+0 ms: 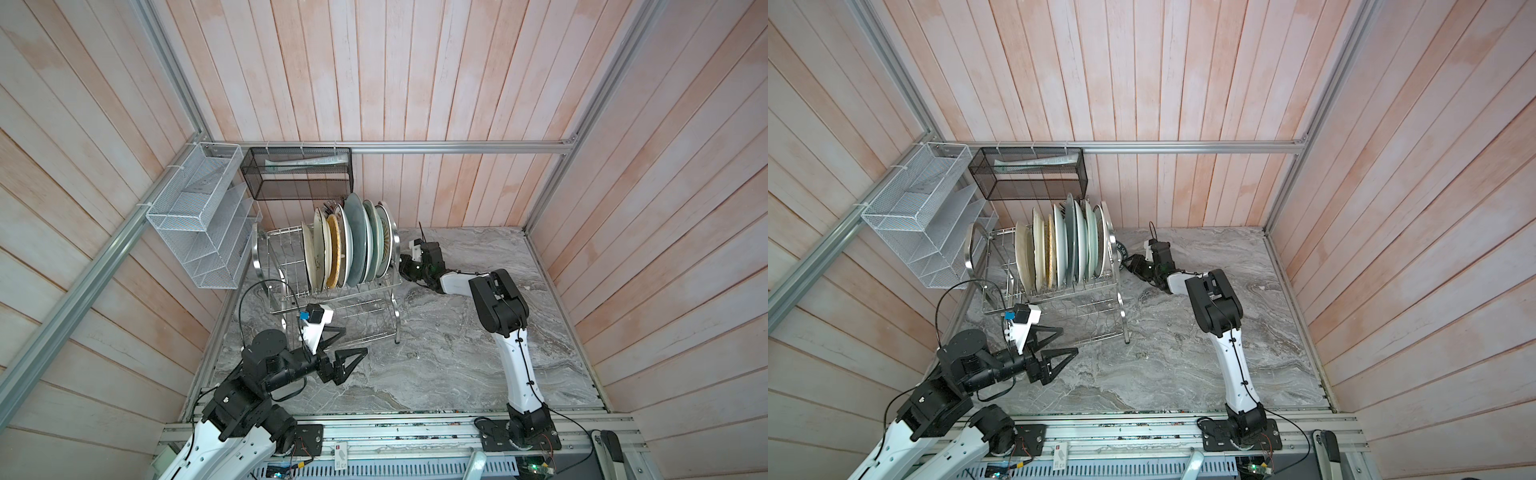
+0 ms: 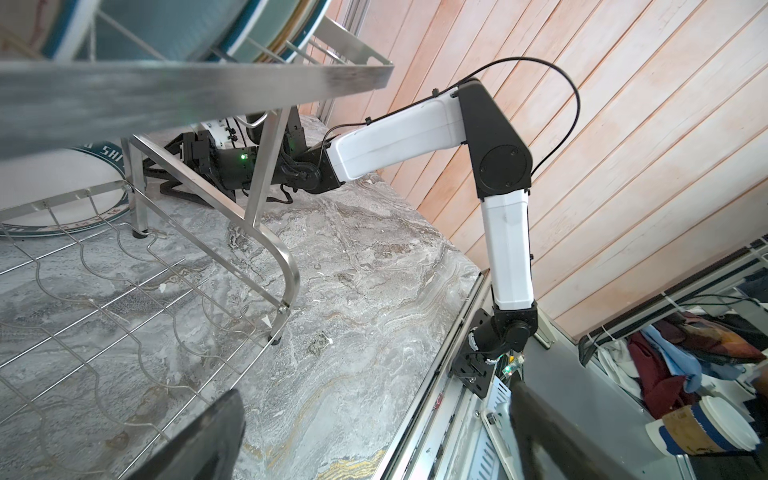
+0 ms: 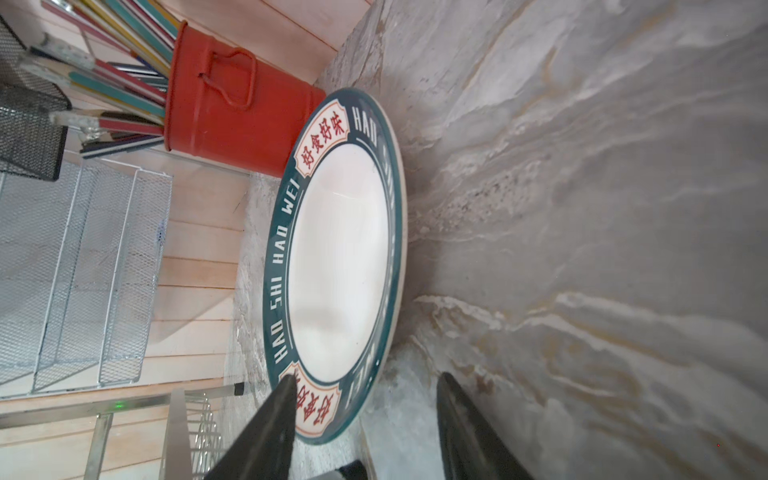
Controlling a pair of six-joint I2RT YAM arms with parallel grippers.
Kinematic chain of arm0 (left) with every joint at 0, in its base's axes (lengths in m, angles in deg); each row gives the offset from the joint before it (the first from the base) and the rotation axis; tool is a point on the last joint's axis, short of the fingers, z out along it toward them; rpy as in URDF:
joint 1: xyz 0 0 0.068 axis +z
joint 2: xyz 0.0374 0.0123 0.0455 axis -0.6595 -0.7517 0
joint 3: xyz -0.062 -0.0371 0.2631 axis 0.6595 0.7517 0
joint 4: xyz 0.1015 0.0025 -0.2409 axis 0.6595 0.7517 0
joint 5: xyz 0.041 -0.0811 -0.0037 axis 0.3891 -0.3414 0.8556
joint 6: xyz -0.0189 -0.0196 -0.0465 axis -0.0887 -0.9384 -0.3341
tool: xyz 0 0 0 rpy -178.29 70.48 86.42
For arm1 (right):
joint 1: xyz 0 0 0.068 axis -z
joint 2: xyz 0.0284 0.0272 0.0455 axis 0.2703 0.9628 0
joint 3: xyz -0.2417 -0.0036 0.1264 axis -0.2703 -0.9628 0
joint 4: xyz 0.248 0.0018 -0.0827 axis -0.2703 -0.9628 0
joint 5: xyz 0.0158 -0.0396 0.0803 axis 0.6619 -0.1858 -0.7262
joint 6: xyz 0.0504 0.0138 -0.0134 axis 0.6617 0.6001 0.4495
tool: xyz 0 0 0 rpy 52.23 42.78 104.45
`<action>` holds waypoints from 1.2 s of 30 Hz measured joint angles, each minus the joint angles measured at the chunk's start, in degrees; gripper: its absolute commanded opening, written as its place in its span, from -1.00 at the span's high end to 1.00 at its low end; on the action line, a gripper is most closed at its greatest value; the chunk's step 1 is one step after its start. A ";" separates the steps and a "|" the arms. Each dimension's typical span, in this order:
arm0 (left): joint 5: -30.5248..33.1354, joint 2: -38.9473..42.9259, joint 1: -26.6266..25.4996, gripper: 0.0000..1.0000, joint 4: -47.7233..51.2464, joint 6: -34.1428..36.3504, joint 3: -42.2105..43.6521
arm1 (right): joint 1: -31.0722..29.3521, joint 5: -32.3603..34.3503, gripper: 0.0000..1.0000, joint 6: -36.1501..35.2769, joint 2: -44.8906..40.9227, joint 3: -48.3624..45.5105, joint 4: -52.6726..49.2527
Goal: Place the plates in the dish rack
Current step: 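Grasp the rim of the green-rimmed white plate with the right gripper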
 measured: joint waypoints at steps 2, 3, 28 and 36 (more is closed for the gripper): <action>0.00 0.00 0.00 -1.00 -0.20 0.00 0.00 | 0.00 0.22 0.00 0.96 0.87 0.72 0.28; 0.00 0.04 0.00 -1.00 -0.33 0.00 0.00 | 0.00 0.46 0.02 1.64 1.33 1.42 0.28; -0.04 1.79 0.00 -1.00 -0.81 0.00 0.22 | -1.97 8.76 0.89 12.76 6.60 8.13 0.76; -0.02 2.14 0.00 -1.00 -0.79 0.00 0.42 | -1.95 11.80 1.00 15.61 5.66 5.99 3.04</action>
